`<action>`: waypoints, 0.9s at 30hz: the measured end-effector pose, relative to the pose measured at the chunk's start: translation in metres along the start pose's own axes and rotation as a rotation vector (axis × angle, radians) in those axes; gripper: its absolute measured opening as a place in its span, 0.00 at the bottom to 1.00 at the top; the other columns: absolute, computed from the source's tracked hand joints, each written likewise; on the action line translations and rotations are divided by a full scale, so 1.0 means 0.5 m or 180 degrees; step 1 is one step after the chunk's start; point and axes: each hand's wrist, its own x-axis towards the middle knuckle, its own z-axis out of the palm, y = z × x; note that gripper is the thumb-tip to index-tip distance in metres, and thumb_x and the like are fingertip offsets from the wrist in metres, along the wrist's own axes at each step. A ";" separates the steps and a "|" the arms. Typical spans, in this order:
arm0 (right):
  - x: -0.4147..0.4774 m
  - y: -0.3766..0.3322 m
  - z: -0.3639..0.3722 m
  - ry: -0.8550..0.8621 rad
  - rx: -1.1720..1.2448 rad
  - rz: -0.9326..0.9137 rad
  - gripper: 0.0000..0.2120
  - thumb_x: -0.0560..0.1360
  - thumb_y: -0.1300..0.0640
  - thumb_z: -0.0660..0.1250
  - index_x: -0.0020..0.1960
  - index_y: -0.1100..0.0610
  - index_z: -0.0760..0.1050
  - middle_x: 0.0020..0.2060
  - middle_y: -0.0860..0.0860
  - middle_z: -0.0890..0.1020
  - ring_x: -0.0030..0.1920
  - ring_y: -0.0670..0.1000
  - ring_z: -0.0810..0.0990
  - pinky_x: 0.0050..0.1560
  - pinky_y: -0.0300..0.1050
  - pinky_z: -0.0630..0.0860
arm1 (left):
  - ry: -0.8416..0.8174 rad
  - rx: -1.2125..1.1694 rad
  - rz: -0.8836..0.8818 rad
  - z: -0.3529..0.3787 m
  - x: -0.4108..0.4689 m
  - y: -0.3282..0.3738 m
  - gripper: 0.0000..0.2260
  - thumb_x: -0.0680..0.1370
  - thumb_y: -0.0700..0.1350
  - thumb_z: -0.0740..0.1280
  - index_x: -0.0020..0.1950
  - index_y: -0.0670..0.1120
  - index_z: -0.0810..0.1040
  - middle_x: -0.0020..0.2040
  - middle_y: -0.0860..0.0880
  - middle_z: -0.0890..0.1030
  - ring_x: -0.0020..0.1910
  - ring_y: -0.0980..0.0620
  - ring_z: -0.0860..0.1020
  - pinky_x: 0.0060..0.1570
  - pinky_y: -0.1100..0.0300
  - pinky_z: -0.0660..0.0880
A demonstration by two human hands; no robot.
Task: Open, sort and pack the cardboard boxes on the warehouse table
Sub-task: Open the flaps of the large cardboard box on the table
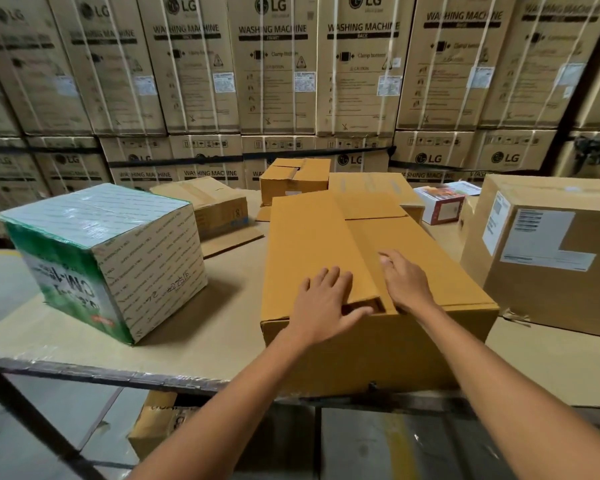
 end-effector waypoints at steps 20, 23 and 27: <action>-0.004 -0.005 0.019 -0.1142 -0.1650 -0.0128 0.47 0.72 0.21 0.41 0.82 0.48 0.46 0.81 0.57 0.46 0.81 0.58 0.44 0.77 0.66 0.46 | 0.3133 -0.3726 -0.2052 -0.176 -0.055 -0.165 0.10 0.83 0.56 0.59 0.58 0.53 0.74 0.51 0.52 0.79 0.51 0.52 0.79 0.57 0.54 0.77; -0.013 -0.016 0.027 -0.1137 -0.1667 -0.0113 0.48 0.71 0.21 0.41 0.82 0.49 0.47 0.81 0.58 0.46 0.81 0.59 0.43 0.77 0.64 0.46 | 0.3236 -0.5008 -0.2864 -0.186 -0.077 -0.198 0.09 0.84 0.51 0.60 0.60 0.47 0.69 0.50 0.51 0.78 0.47 0.53 0.78 0.44 0.55 0.77; -0.028 -0.018 0.028 -0.1093 -0.1720 -0.0048 0.49 0.71 0.21 0.40 0.82 0.51 0.46 0.81 0.58 0.46 0.81 0.59 0.44 0.77 0.63 0.46 | 0.3547 -0.5845 -0.3384 -0.155 -0.118 -0.255 0.09 0.85 0.44 0.60 0.62 0.42 0.70 0.46 0.45 0.79 0.42 0.48 0.79 0.33 0.54 0.79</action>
